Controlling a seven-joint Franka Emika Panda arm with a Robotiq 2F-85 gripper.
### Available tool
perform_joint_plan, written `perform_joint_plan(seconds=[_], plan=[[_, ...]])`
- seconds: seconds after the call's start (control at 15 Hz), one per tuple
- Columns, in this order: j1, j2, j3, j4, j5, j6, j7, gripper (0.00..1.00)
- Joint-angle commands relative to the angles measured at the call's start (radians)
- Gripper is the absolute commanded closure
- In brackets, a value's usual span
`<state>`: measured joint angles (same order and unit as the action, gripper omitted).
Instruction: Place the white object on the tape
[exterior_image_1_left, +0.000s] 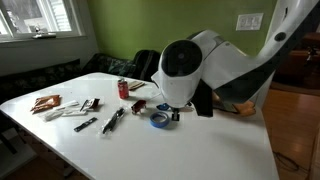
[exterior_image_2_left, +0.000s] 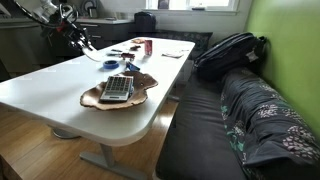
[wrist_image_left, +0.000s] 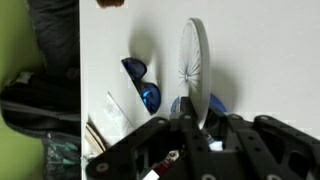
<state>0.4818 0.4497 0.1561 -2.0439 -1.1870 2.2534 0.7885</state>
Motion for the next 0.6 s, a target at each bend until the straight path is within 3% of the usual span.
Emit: perform_joint_plan(seconds=[0.0,0.07,0.13,0.2,0.27,0.4,0.47,0.53], plan=[[0.031,0.099,0.004,0.124,-0.190,-0.101,0.015,0.96],[0.029,0.115,-0.002,0.137,-0.275,-0.084,0.052,0.96],[-0.019,0.120,0.021,0.135,-0.282,0.013,0.073,0.96],[-0.012,0.089,0.045,0.112,-0.223,-0.065,0.035,0.96],[-0.020,0.099,0.047,0.121,-0.232,-0.055,0.039,0.85],[-0.028,0.099,0.054,0.122,-0.231,-0.055,0.039,0.85],[-0.028,0.098,0.057,0.122,-0.230,-0.056,0.038,0.96],[0.005,0.123,0.045,0.148,-0.251,-0.133,0.074,0.96]])
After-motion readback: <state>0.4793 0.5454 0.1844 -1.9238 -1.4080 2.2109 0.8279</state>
